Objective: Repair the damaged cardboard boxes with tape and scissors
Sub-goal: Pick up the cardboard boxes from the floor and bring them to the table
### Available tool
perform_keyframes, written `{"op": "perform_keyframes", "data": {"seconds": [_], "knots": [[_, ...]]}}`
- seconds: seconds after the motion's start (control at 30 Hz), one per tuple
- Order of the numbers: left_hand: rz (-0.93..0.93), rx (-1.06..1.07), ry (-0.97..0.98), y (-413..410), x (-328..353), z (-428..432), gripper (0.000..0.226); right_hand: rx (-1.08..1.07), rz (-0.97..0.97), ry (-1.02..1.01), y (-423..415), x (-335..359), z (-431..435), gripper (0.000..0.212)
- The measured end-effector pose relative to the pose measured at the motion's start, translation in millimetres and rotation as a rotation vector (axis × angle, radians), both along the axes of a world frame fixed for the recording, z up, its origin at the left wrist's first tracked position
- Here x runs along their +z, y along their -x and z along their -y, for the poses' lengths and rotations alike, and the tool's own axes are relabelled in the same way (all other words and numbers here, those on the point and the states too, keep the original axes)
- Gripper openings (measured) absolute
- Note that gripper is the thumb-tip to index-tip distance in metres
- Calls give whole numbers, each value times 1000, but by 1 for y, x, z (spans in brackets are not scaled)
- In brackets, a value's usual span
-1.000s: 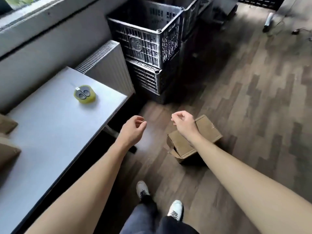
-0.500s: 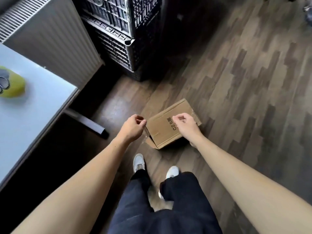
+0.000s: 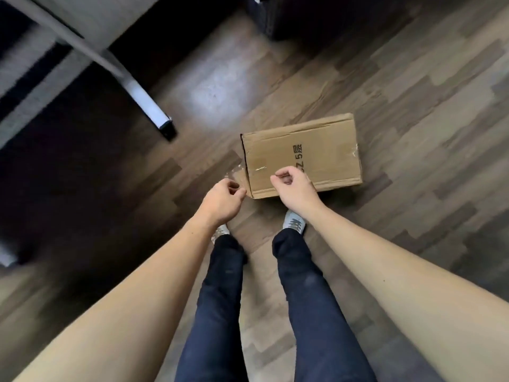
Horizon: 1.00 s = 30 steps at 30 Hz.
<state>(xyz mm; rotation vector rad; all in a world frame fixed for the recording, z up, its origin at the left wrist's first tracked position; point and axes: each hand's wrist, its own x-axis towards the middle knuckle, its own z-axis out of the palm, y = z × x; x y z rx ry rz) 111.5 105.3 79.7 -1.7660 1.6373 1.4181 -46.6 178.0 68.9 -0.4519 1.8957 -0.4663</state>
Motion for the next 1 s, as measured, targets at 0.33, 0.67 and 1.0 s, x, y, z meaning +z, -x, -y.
{"op": "perform_keyframes", "data": {"seconds": [0.33,0.67,1.0], "knots": [[72,318,-136,-10,-182,-7,59,280,22,-111,-43,-160,21,44],[-8,583,-196,3,-308,-15,31,277,-112,-118,-36,-247,22,46],[-128,732,45,7,-221,-2,23,158,-221,-89,-33,-184,36,46]]}}
